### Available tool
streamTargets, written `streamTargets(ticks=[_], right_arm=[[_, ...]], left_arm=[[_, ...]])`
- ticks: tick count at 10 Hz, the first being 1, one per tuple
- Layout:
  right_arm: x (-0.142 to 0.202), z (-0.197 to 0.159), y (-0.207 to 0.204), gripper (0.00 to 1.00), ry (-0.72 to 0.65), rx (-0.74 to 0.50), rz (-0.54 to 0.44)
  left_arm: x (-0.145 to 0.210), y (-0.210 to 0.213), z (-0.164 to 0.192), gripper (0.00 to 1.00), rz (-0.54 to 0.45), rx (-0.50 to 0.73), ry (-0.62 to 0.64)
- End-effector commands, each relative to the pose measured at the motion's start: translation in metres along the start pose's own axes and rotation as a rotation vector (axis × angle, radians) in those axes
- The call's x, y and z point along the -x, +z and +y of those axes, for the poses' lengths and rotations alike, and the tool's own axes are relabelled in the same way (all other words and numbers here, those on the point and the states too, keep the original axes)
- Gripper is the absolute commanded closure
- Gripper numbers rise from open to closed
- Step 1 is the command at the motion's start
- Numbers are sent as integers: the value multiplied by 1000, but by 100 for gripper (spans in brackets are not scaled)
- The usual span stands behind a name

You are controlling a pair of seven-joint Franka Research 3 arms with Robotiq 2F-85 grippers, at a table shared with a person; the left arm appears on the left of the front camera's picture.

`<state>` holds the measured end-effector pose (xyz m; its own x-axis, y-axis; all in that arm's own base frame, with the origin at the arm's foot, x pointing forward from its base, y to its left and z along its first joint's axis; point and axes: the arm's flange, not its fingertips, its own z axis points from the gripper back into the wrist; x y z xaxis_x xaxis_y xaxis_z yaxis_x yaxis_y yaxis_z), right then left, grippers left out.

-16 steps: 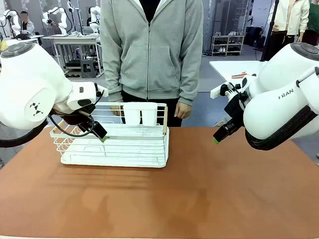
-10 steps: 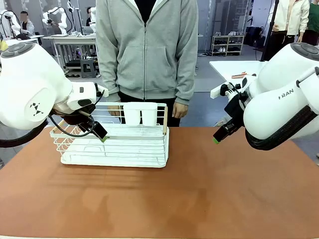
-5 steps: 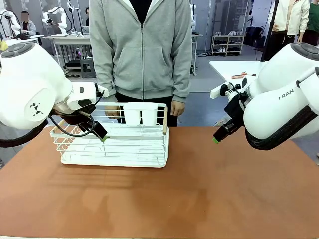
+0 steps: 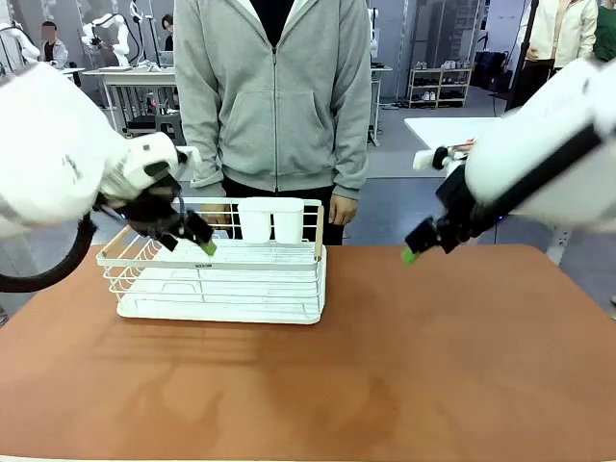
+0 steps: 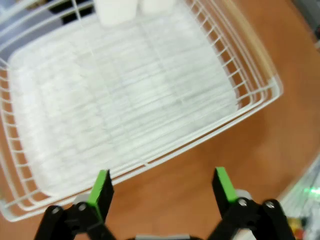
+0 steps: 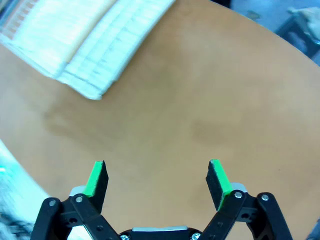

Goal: Clean the table.
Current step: Pick up the Lint Roller when the human hands it over.

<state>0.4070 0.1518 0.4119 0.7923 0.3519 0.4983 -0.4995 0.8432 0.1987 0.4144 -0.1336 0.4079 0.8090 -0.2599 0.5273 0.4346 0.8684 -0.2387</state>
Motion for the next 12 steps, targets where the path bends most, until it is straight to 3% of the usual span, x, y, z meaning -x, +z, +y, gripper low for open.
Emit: streamTargets(ticks=[1, 2, 4, 5, 7, 10, 11, 12], right_arm=[[-20, -57, 41, 0, -186, -124, -3], [-25, -72, 52, 0, -292, -193, 9], [-24, -105, 78, 0, -503, -323, -12], [-15, -124, 92, 0, -585, -378, -46], [8, -164, 120, 0, -762, -477, -132], [61, -213, 151, 0, -960, -545, -278], [76, -225, 159, 0, -996, -565, -318], [90, -233, 164, 0, -970, -603, -351]], left_arm=[[-19, 64, 85, 0, -102, 282, 334], [-18, 85, 109, 0, -141, 330, 377], [1, 117, 161, 0, -190, 634, 524], [19, 133, 192, 0, -272, 743, 606], [52, 165, 232, 0, -396, 795, 622], [100, 199, 279, 0, -286, 752, 693], [106, 209, 286, 0, -277, 736, 707], [112, 210, 291, 0, -192, 731, 710]])
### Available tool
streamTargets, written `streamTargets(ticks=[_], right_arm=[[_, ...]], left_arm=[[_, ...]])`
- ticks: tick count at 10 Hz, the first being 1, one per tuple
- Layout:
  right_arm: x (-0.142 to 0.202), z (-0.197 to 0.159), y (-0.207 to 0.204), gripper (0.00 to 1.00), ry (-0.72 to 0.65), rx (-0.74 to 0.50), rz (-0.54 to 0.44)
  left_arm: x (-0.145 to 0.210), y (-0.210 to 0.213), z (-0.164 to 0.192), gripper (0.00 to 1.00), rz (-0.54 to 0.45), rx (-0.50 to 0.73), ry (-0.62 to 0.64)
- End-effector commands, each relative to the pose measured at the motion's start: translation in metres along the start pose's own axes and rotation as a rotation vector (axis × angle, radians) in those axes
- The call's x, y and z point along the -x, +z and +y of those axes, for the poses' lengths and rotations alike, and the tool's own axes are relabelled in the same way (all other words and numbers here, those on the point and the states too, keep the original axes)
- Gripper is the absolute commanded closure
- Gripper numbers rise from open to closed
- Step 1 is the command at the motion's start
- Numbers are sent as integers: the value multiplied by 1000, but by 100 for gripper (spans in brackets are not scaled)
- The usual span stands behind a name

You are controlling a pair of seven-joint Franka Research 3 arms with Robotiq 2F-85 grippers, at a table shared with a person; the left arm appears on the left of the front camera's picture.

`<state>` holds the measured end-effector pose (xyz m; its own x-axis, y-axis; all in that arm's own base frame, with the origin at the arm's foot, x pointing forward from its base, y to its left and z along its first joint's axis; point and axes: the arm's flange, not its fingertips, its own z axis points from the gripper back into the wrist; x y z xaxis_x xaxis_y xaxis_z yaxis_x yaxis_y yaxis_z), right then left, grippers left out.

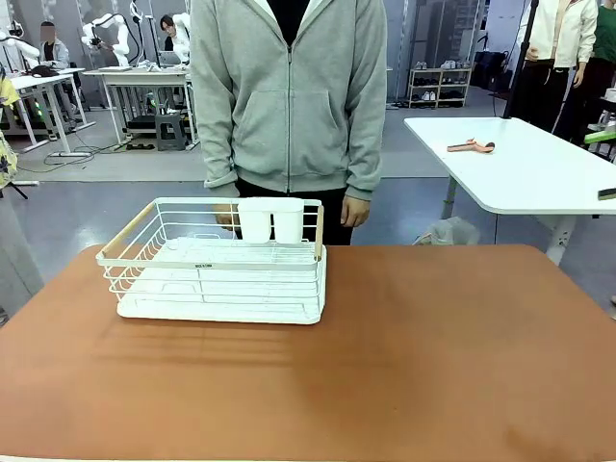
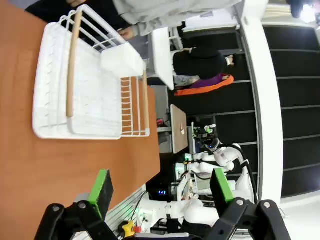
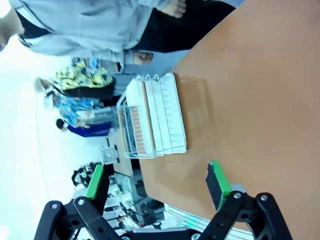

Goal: Clean the table.
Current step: Pick up the Lint Roller when the human hands it over.

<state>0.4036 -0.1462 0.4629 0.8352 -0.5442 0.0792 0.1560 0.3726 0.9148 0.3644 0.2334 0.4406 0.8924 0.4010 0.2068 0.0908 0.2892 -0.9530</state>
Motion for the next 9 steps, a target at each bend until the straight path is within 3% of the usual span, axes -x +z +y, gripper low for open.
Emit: streamTargets(ticks=[1, 2, 6, 7, 8, 9], right_arm=[[6, -14, 16, 0, 46, -183, 48], [1, -24, 20, 0, 46, -228, 95], [-10, -35, 16, 0, 40, -220, 117], [-9, -33, 5, 0, 65, -206, 179], [-3, -37, 18, 0, 15, -211, 113], [-3, -37, 18, 0, 15, -211, 113]], left_arm=[[-5, 2, -3, 0, 136, -86, 50], [-7, -1, -5, 0, 122, -78, 42], [-9, -3, -4, 0, 66, -62, 36], [-11, -10, -5, 0, 68, -34, 16], [-7, -9, -3, 0, 94, -70, 26], [-7, -9, -3, 0, 94, -70, 26]])
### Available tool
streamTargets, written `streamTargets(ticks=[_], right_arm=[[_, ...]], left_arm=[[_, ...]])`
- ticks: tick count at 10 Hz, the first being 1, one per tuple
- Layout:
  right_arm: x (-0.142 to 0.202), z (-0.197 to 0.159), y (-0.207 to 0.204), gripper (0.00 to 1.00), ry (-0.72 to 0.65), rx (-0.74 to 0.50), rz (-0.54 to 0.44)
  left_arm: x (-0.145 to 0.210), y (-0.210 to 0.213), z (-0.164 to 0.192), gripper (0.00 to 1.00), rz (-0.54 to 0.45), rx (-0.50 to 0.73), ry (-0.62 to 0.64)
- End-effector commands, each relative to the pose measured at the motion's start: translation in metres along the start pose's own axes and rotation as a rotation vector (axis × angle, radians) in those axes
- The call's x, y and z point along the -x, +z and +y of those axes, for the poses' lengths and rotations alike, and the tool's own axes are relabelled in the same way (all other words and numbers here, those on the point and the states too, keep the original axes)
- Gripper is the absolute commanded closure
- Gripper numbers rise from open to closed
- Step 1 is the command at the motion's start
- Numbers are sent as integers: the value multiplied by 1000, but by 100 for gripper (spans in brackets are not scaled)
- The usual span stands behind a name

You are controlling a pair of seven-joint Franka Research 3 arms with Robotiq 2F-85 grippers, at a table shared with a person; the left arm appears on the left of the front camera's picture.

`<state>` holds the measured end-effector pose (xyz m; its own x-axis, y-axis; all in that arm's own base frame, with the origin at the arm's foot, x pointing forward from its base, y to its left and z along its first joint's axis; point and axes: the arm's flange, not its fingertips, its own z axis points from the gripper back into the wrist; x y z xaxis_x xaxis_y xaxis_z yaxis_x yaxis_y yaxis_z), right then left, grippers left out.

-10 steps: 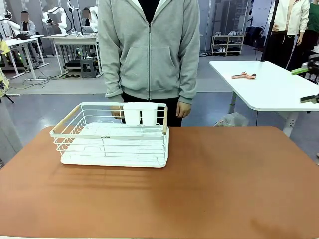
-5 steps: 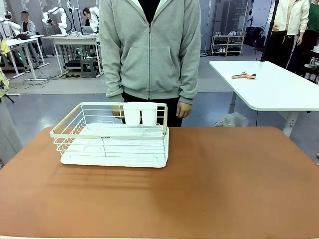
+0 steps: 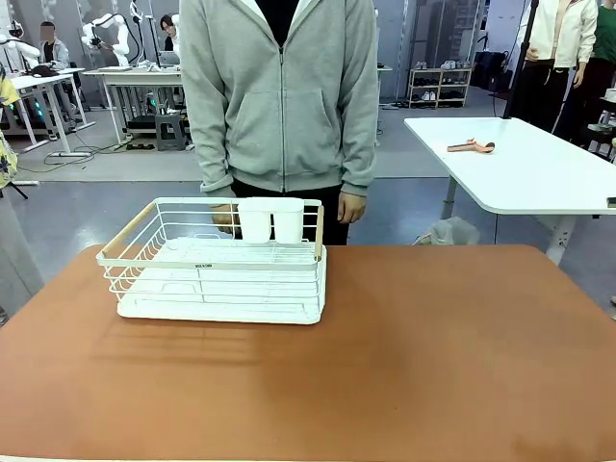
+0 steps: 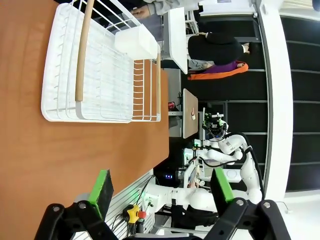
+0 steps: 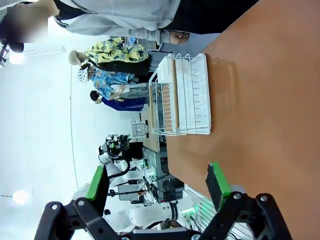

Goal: Clean the table.
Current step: Pick up the Lint Roller when the human hands it over.

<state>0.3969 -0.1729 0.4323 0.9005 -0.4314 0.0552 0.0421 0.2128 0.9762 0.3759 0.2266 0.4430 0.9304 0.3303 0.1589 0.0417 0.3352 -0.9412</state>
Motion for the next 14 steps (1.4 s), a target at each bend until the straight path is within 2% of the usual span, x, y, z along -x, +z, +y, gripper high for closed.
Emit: streamTargets(ticks=[1, 14], right_arm=[[4, 3, 5, 0, 1, -6, -19], [4, 3, 5, 0, 1, -6, -19]], left_arm=[[1, 2, 0, 0, 4, -7, 0], [1, 2, 0, 0, 4, -7, 0]])
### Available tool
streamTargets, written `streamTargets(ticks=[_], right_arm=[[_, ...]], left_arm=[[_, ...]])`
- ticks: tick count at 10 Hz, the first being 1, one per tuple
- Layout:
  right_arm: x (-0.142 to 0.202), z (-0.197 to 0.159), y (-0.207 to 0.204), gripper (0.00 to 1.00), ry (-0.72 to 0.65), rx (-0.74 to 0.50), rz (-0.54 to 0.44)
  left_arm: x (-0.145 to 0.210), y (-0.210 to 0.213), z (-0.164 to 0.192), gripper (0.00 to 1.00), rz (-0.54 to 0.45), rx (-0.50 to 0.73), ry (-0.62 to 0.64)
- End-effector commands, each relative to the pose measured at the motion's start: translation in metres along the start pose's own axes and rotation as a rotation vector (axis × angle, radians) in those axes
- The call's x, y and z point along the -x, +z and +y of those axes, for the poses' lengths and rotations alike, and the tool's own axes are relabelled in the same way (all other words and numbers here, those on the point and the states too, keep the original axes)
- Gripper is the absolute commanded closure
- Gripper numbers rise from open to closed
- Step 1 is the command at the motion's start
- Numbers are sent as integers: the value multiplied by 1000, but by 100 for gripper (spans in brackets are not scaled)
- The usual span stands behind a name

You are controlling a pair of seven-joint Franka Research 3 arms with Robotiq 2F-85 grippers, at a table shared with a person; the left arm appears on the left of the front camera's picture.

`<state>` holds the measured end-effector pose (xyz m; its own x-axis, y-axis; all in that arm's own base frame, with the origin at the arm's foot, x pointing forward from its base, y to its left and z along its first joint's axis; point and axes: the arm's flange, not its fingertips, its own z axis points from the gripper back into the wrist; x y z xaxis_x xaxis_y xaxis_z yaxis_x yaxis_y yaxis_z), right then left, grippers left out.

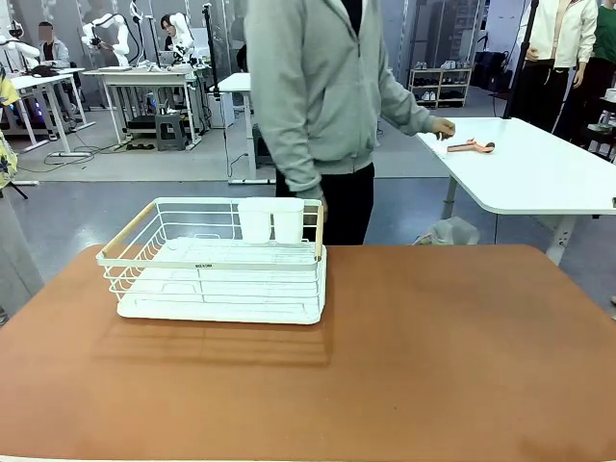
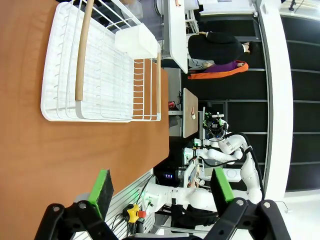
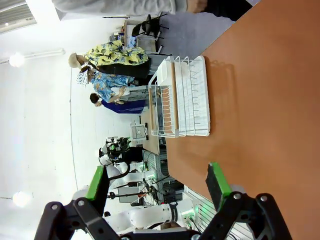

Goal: Clean the table.
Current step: Pick up the Lint Roller when the human hands it over.

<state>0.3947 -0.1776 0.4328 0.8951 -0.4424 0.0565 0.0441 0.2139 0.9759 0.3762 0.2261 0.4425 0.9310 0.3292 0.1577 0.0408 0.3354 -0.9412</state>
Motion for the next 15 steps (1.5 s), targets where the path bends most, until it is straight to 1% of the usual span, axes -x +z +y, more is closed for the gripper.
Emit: streamTargets(ticks=[1, 15], right_arm=[[4, 3, 0, 0, 2, -8, -7], [4, 3, 0, 0, 2, -8, -7]], left_arm=[[1, 2, 0, 0, 2, -7, -1], [1, 2, 0, 0, 2, -7, -1]])
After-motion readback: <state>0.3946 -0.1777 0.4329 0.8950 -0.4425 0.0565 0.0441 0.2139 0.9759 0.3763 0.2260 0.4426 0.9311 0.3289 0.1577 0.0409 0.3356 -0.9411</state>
